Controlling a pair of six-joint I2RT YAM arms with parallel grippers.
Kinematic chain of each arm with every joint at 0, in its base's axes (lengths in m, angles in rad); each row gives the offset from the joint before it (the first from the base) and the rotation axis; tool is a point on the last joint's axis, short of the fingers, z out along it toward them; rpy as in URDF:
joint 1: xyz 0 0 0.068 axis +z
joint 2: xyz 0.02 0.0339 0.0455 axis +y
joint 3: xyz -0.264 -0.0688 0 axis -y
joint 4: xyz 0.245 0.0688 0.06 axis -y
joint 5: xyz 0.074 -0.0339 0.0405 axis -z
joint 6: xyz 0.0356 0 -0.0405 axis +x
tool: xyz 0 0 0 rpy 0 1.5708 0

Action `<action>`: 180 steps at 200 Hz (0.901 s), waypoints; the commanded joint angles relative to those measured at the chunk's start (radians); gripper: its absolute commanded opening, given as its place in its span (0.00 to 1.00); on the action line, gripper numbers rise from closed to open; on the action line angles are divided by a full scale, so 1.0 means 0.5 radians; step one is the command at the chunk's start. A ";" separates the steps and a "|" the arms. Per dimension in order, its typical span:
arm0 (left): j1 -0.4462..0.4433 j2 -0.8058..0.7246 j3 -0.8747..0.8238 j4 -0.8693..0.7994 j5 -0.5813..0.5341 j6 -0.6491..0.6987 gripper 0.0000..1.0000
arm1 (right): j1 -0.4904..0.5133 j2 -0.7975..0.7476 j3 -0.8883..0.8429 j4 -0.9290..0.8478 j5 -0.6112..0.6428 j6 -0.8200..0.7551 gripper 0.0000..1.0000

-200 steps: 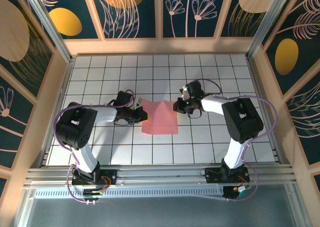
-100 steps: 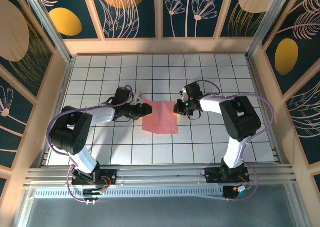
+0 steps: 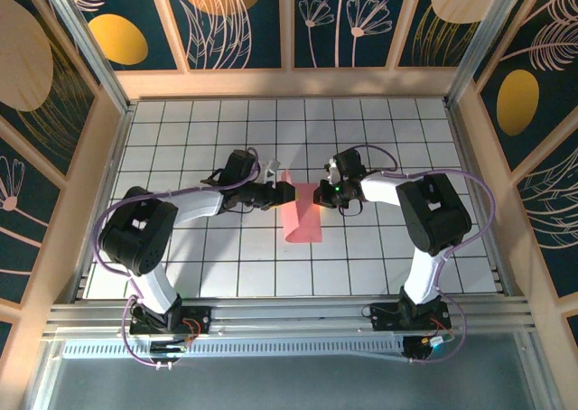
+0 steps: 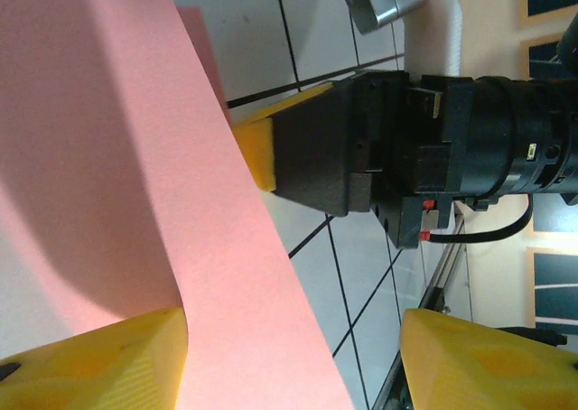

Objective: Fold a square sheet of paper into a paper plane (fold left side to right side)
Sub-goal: First fold in half a square sheet of paper at the center of the table.

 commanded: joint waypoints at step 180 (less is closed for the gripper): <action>-0.097 0.205 0.101 -0.035 -0.125 -0.004 0.00 | -0.186 -0.470 -0.272 0.280 -0.289 0.045 0.39</action>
